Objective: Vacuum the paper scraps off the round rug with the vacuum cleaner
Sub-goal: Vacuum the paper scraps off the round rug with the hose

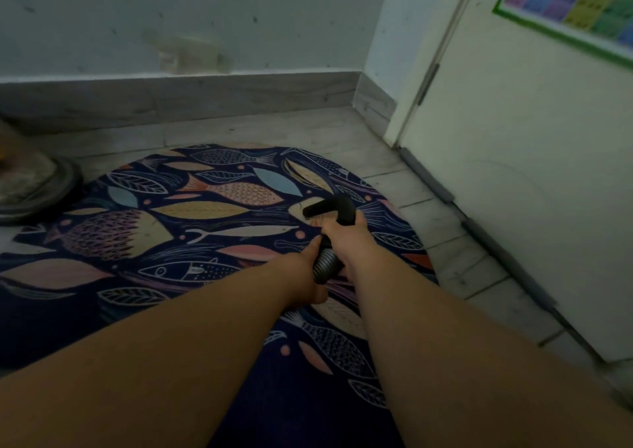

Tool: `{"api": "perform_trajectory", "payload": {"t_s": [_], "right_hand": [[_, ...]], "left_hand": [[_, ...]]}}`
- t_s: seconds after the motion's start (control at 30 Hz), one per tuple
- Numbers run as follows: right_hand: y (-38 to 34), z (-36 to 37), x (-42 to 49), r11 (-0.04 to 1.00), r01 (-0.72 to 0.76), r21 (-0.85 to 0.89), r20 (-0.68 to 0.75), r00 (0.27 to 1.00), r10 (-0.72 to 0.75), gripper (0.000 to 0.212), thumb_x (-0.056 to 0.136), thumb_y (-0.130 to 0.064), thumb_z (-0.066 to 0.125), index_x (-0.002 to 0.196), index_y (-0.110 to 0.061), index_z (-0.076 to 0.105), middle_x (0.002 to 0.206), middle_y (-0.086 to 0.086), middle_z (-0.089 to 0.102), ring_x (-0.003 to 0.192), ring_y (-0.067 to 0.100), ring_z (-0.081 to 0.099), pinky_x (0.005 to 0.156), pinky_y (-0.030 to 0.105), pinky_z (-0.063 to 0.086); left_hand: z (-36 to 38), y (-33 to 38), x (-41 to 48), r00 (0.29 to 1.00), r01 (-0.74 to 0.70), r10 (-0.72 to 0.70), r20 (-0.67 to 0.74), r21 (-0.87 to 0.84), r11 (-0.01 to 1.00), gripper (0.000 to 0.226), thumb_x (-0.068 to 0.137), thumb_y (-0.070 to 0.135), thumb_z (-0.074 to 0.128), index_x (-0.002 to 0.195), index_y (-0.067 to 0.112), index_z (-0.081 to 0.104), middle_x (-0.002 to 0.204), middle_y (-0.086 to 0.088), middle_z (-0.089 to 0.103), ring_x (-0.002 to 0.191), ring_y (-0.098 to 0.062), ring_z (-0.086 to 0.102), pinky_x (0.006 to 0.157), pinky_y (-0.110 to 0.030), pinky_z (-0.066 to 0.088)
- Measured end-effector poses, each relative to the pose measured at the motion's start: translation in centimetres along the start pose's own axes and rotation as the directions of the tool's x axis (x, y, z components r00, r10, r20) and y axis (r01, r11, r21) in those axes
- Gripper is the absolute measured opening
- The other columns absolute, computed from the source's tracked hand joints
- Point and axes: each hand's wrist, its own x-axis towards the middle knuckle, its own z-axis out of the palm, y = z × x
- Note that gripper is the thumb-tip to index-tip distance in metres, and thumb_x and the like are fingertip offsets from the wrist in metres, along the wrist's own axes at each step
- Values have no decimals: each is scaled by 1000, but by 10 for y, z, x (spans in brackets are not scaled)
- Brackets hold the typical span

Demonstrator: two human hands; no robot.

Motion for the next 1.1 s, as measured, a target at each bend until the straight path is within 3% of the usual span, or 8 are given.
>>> {"api": "perform_trajectory", "payload": {"t_s": [0.23,0.33,0.47,0.63,0.73,0.83,1.1], "right_hand": [[18,-28,5,1000,-22,-10,-224,974,19,87,94,-31,58,157,-40,-1,137,18,50,67,24,47,80,46,54],[23,-20,16,1000,-5,7,-275,961,7,87,95,-32,59,158,-40,-1,139,17,51,66,22,46,70,40,46],[21,4,27,996,7,90,-275,961,18,88,94,-32,61,157,-39,-1,141,16,50,82,26,50,71,38,42],[-2,35,27,998,-7,58,-163,986,16,87,96,-33,61,158,-40,0,144,14,48,88,26,48,73,36,43],[-17,44,17,997,-33,65,-82,996,38,89,93,-28,62,157,-43,2,144,13,47,91,26,50,82,41,50],[-38,52,6,994,-76,73,5,997,76,87,94,-27,60,156,-45,1,143,13,46,97,29,53,92,47,52],[-92,70,-5,987,-157,14,170,973,153,88,92,-26,58,156,-44,0,138,13,47,95,31,57,87,49,55]], "left_hand": [[15,20,28,996,-74,71,47,62,995,98,88,30,59,148,31,-19,130,-18,50,112,-31,52,93,-35,42],[15,12,42,996,-88,86,39,66,994,97,88,29,59,148,32,-17,128,-17,52,110,-31,54,91,-34,43],[1,-13,56,997,-68,66,34,77,995,98,88,30,61,149,34,-16,135,-17,47,115,-31,51,92,-32,41],[-18,-42,54,999,15,-17,48,45,999,103,87,31,63,146,36,-22,131,-16,53,106,-28,58,85,-29,45],[-33,-47,40,996,65,-66,68,12,998,105,86,29,64,146,35,-22,129,-16,56,104,-27,59,88,-34,49],[-57,-49,25,988,121,-121,92,2,993,104,86,30,65,148,34,-19,137,-14,50,111,-27,56,94,-36,47],[-106,-51,3,976,194,-186,114,-71,978,100,87,31,62,149,29,-16,152,-8,31,128,-26,45,105,-37,39]]}}
